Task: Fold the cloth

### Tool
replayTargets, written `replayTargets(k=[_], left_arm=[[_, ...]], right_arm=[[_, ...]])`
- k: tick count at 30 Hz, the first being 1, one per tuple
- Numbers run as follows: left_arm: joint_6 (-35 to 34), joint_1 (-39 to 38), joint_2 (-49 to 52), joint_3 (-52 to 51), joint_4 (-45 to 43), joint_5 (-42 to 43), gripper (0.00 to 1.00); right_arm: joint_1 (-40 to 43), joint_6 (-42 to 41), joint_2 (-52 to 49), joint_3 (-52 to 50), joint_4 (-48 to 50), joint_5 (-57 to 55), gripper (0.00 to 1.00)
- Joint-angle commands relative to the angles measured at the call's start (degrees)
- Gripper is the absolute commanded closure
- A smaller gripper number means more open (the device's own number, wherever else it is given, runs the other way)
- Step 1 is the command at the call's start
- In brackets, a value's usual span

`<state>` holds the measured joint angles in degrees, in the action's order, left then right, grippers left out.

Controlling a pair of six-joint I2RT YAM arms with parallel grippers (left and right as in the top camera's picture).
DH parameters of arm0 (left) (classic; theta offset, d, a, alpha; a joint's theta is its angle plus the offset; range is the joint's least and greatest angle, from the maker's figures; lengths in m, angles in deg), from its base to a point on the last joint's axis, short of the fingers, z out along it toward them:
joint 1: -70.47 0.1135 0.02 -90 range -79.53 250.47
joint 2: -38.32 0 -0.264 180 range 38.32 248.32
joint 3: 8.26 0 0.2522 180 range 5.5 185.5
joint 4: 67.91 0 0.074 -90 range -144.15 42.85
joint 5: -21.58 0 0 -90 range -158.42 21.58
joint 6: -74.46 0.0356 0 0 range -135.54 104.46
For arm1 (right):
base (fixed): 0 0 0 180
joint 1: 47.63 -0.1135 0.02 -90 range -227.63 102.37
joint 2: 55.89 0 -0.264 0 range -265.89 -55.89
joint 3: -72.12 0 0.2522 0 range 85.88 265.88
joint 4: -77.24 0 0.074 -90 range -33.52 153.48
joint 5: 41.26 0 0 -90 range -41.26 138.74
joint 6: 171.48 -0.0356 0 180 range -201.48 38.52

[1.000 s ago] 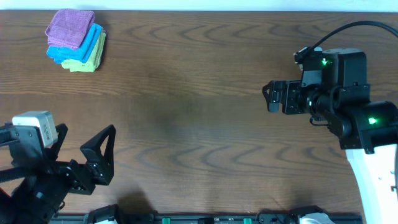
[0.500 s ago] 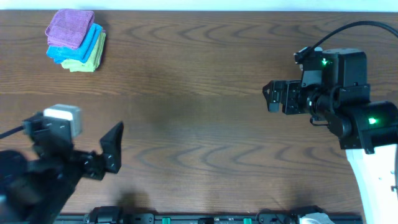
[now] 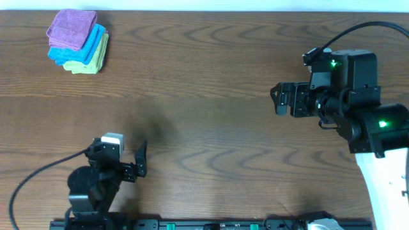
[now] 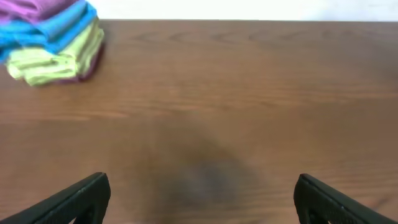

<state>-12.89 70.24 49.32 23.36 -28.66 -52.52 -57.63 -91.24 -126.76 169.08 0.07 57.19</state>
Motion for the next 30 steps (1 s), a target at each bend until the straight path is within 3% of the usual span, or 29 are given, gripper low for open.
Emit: replayTargets(k=[1, 11, 30], left_arm=[[-2.1, -0.1, -3.1, -3.8, -2.2, 0.2, 0.04], [-4.4, -0.1, -9.2, -11.1, -2.4, 0.2, 0.05], [-4.6, -0.1, -10.8, -11.1, -2.5, 0.2, 0.05]], right_arm=[[-0.4, 0.8, 0.0, 0.5, -0.1, -0.3, 0.01], [-0.4, 0.8, 0.0, 0.5, -0.1, -0.3, 0.01], [-0.4, 0.8, 0.0, 0.5, -0.1, -0.3, 0.01]])
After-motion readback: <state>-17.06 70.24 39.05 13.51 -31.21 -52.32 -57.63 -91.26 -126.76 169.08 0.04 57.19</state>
